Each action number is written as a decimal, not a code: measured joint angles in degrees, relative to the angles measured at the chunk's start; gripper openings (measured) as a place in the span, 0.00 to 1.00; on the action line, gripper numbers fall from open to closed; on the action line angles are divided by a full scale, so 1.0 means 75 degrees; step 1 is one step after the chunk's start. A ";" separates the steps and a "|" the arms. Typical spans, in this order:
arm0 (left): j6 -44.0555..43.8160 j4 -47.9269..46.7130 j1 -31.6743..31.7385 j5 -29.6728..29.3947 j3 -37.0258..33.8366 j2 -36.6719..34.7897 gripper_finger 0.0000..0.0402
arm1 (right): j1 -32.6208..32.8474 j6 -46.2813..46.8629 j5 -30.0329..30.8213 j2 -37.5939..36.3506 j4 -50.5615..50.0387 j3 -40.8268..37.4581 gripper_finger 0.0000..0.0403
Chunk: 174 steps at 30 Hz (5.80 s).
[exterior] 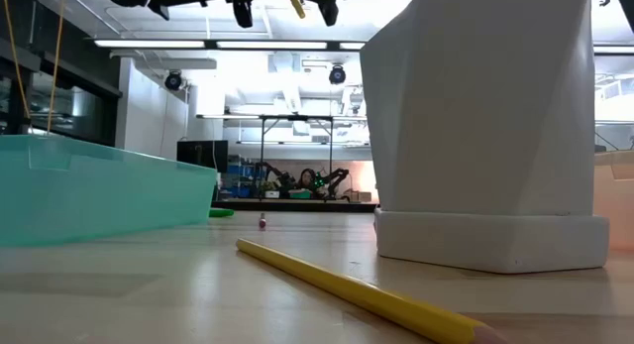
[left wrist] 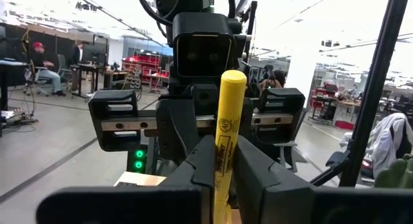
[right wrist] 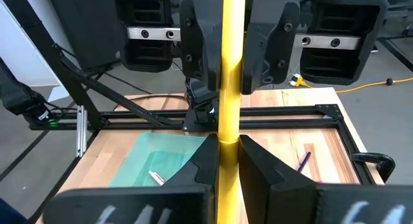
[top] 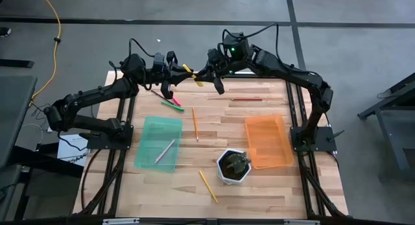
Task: Sort pens & pencils
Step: Put the yellow pen into the green bin
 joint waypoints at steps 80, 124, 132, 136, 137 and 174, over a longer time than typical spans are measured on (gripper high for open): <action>-0.0002 -0.0003 0.0003 0.0017 0.0000 0.0000 0.14 | 0.0003 -0.0027 -0.0030 0.0000 0.0026 0.0009 0.05; 0.0065 0.0000 0.0003 0.0009 0.0000 0.0000 0.09 | 0.0000 -0.0021 -0.0026 -0.0003 0.0024 0.0009 0.05; 0.0062 0.0000 0.0003 0.0009 0.0000 0.0000 0.10 | 0.0002 -0.0024 -0.0027 -0.0003 0.0024 0.0009 0.05; 0.0062 0.0000 0.0003 0.0009 0.0000 0.0000 0.10 | 0.0003 -0.0024 -0.0027 -0.0003 0.0024 0.0009 0.07; 0.0062 0.0000 0.0003 0.0009 0.0000 0.0000 0.09 | 0.0002 -0.0024 -0.0027 -0.0003 0.0024 0.0009 0.08; 0.0947 -0.4002 0.0023 0.1771 0.0000 -0.0899 0.10 | -0.1031 0.0552 -0.0033 -0.0772 0.0565 0.0012 0.31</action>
